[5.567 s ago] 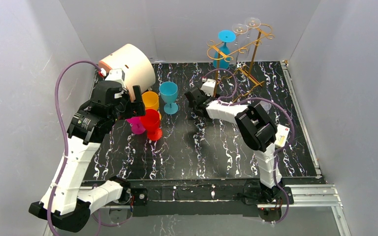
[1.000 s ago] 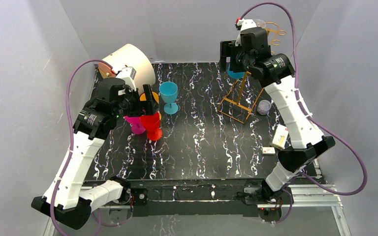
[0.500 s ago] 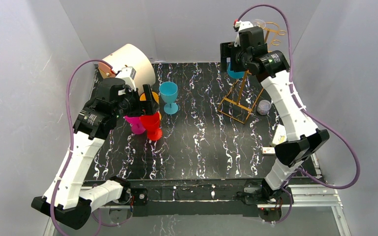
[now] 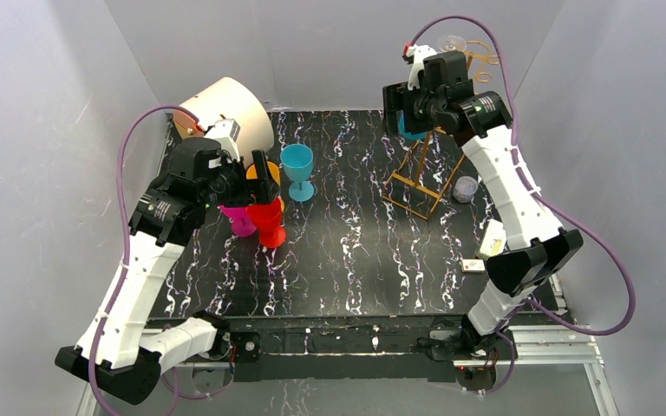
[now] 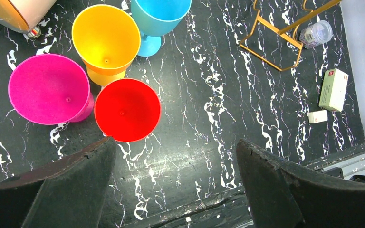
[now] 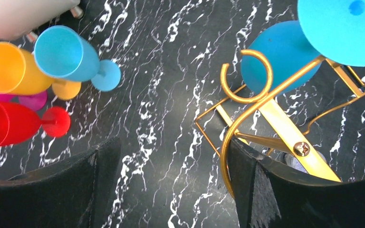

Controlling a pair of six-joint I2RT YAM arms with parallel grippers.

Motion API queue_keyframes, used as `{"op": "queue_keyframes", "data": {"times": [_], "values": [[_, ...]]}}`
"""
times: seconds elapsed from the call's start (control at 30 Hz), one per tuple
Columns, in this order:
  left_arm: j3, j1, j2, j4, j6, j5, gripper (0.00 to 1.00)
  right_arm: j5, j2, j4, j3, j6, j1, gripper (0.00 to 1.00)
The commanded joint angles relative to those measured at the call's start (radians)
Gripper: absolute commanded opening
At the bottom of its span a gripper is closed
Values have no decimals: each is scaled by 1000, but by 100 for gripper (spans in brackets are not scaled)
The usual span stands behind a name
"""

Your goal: Take the wine glass off the wine glass rack

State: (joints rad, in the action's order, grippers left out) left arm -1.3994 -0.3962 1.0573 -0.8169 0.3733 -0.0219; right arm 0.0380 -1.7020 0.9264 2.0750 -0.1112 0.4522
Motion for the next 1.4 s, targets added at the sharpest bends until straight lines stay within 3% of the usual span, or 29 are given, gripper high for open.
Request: {"op": "queue_keyframes", "data": {"times": [0.0, 0.33, 0.87, 1.03, 1.27, 1.37], "values": [[-17, 3, -2, -19, -16, 8, 95, -149, 76, 67, -55, 16, 12, 87], [-22, 3, 3, -13, -10, 8, 95, -296, 197, 176, -164, 45, 12, 84], [-15, 3, 6, -6, -8, 7, 95, -217, 261, 32, -69, -73, 11, 92], [-19, 2, 0, -11, -10, 6, 95, -115, 288, -66, -57, -144, 12, 92], [-22, 2, -3, -11, -10, 8, 95, 172, 231, -116, 47, -255, 9, 87], [-26, 3, -3, -11, -11, 7, 96, 179, 177, -89, 85, -300, -11, 86]]}}
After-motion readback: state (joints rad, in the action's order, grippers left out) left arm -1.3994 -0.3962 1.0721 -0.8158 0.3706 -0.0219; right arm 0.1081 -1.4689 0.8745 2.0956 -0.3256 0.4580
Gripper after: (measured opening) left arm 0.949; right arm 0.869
